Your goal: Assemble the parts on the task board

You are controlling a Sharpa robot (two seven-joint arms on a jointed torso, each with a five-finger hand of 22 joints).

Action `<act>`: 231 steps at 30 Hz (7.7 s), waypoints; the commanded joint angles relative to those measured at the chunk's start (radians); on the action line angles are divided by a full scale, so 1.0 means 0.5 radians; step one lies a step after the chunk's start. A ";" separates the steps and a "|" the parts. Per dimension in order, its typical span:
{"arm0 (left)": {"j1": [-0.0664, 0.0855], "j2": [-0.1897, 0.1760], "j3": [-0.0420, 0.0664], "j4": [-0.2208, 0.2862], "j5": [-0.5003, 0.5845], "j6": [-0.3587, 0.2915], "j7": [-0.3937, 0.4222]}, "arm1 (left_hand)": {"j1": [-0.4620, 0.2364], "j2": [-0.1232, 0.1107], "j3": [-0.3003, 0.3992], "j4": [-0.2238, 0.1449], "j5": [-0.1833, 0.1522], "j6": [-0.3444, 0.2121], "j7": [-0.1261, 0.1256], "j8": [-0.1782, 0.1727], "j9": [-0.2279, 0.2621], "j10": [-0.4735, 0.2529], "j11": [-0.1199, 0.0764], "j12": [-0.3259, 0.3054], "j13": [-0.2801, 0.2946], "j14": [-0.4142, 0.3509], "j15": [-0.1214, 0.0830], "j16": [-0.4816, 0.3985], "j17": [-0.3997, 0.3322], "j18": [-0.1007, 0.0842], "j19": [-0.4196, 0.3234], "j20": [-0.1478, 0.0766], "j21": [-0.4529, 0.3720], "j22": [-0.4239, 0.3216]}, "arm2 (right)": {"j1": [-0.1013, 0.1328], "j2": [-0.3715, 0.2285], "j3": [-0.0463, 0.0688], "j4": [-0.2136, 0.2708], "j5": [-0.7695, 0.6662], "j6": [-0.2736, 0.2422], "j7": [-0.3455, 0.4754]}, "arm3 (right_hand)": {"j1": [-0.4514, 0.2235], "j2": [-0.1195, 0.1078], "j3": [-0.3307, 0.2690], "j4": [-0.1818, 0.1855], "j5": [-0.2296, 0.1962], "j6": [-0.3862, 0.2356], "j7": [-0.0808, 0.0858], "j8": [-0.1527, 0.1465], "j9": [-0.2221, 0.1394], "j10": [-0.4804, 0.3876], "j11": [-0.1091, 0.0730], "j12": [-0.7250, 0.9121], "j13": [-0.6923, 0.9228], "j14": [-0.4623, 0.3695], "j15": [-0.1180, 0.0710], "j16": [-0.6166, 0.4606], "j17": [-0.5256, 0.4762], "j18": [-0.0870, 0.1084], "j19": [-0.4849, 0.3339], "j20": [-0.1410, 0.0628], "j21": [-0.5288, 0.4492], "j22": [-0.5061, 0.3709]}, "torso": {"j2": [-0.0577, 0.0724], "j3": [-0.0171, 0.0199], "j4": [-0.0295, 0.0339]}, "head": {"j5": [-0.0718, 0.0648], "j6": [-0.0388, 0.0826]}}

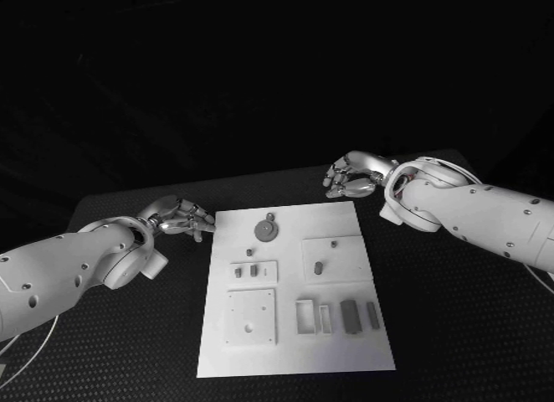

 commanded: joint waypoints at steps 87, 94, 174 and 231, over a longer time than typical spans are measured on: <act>0.008 0.004 0.001 0.102 0.492 0.035 0.200 | -0.043 0.024 -0.134 -0.002 0.008 -0.097 0.044 0.017 -0.017 -0.127 0.050 -0.006 -0.136 0.004 0.082 -0.345 0.032 0.017 -0.114 0.080 -0.005 -0.264 | -0.197 -0.036 -0.306 0.346 -1.199 0.073 -0.387 | 0.067 -0.010 0.011 -0.006 0.009 0.252 -0.102 0.076 0.015 0.516 -0.111 -0.539 0.140 0.674 -0.321 0.509 0.547 0.167 0.898 -0.187 0.174 0.107 | -0.029 -0.1162 -0.037 | 0.077 -0.080; 0.008 0.003 0.001 0.101 0.492 0.037 0.197 | -0.042 0.023 -0.134 -0.003 0.008 -0.098 0.044 0.017 -0.017 -0.128 0.051 -0.006 -0.137 0.004 0.082 -0.347 0.034 0.017 -0.115 0.080 -0.005 -0.266 | -0.198 -0.043 -0.312 0.358 -1.190 0.102 -0.382 | 0.058 -0.026 0.002 -0.005 0.008 0.254 -0.103 0.075 0.016 0.519 -0.112 -0.546 0.148 0.674 -0.322 0.513 0.551 0.167 0.901 -0.188 0.173 0.112 | -0.029 -0.1147 -0.041 | 0.078 -0.085; 0.007 0.004 0.001 0.082 0.492 0.055 0.179 | -0.045 0.019 -0.141 0.000 0.009 -0.107 0.048 0.019 -0.020 -0.146 0.058 -0.005 -0.150 0.006 0.084 -0.368 0.055 0.017 -0.116 0.083 -0.004 -0.284 | -0.197 -0.062 -0.315 0.380 -1.197 -0.141 -0.386 | 0.116 -0.360 0.366 0.092 0.004 0.227 -0.080 -0.021 0.090 0.323 -0.019 -0.840 0.288 0.511 -0.244 0.591 0.627 0.165 0.842 -0.160 0.174 0.214 | -0.029 -0.1163 -0.039 | 0.063 -0.092; 0.007 -0.001 0.000 0.078 0.491 0.063 0.169 | -0.047 0.018 -0.147 0.000 0.008 -0.121 0.053 0.016 -0.025 -0.157 0.062 -0.005 -0.160 0.009 0.084 -0.383 0.074 0.017 -0.116 0.083 -0.003 -0.296 | -0.247 -0.107 -0.368 0.397 -1.218 -0.411 -0.311 | 0.163 -0.366 0.337 0.153 0.005 0.338 -0.113 -0.010 0.005 0.508 -0.048 -0.898 0.142 0.483 -0.265 0.461 0.601 0.167 0.764 -0.134 0.178 0.200 | -0.029 -0.1150 -0.040 | 0.052 -0.094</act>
